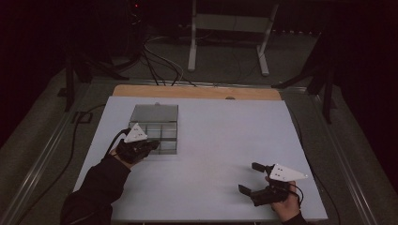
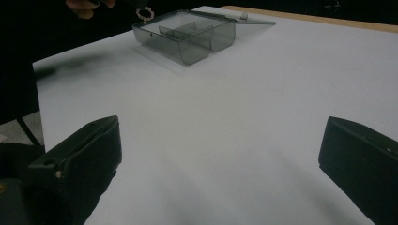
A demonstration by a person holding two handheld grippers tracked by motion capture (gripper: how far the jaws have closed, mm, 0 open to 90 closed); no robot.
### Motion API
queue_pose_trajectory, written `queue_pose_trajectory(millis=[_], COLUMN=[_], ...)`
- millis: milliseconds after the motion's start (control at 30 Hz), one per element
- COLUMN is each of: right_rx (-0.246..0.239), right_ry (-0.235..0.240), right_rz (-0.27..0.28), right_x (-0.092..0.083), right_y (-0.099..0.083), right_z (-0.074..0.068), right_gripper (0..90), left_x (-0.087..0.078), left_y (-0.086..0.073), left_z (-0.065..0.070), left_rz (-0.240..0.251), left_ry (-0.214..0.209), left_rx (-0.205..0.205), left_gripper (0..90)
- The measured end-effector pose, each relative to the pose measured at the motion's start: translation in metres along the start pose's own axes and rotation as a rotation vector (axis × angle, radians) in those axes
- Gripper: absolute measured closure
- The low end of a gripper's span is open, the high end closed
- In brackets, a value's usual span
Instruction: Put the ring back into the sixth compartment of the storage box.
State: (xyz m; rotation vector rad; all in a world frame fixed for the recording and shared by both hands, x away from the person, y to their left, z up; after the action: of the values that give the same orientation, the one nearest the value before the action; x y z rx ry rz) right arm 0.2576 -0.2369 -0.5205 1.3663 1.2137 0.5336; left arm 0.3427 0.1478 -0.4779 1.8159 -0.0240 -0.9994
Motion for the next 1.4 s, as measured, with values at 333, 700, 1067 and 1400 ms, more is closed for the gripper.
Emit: queue_pose_trajectory(millis=[333,700,1067,1400], right_rx=[0.002,0.003,0.005,0.005], right_ry=[0.002,0.004,0.004,0.006], right_rz=[0.001,0.001,-0.001,0.000], right_x=[0.000,0.000,0.000,0.000], right_y=[0.000,0.000,0.000,0.000], right_z=[0.000,0.000,0.000,0.000], right_gripper=[0.0,0.0,0.0,0.0], left_x=[0.012,0.021,0.035,0.048], left_y=[0.005,0.012,0.017,0.015], left_z=[-0.001,-0.004,0.002,0.005], left_rz=[-0.004,0.003,-0.008,-0.027], left_ry=[-0.015,-0.039,-0.058,-0.065], left_rx=[-0.002,-0.023,-0.024,-0.021], left_gripper=[89.9,89.9,89.8,89.8])
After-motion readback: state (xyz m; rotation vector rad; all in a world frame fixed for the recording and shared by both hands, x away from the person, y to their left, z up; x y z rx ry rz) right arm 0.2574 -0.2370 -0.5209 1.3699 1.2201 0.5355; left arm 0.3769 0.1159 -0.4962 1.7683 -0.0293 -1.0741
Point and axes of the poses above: each handheld gripper's, and its own axes: x roughly forward along the jaws, y roughly out of its top, z roughly to its right, the point moved 5 cm from there along x, roughly forward along the jaws, and after that the axes turned 11 degrees about y, right-handed, at the moved point
